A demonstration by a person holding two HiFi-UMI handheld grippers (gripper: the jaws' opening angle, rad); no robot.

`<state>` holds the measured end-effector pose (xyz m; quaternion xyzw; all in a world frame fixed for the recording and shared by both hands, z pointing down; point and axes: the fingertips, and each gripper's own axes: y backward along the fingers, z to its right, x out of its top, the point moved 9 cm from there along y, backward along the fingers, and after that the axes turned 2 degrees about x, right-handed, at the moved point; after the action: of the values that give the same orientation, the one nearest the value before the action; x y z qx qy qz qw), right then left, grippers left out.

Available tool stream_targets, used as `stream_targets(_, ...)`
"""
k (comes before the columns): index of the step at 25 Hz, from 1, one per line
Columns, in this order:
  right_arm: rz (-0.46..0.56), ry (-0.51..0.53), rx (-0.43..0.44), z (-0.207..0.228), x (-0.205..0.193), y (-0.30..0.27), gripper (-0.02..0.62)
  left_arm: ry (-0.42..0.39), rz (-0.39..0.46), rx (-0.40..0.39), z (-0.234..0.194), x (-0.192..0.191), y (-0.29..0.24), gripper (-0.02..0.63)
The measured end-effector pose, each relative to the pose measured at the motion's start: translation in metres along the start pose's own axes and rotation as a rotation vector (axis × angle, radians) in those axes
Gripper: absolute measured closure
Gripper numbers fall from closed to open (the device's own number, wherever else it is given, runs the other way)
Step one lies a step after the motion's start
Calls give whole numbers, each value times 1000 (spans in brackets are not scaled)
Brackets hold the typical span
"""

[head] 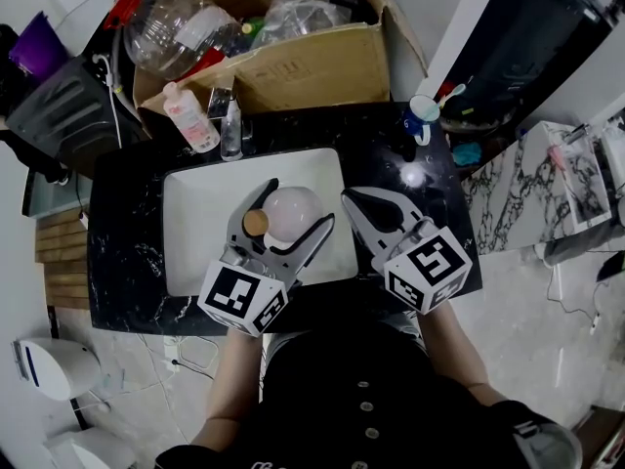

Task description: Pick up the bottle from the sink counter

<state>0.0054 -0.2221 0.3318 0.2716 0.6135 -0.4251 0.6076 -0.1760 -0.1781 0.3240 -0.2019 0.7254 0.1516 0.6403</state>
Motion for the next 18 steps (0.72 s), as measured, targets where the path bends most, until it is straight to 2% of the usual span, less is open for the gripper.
stream_targets(4,2,-35,6,0,-4,-1,592,2,-2,-3,0,-5,1,210)
stream_targets(15,-17,-24,8,2,-8,-2,592,30,-6,-3,0,-10,1,210)
stream_targets(18,-23,-28,10,2,-11,-2,592,14,-18,-8,1,-11,-1,210)
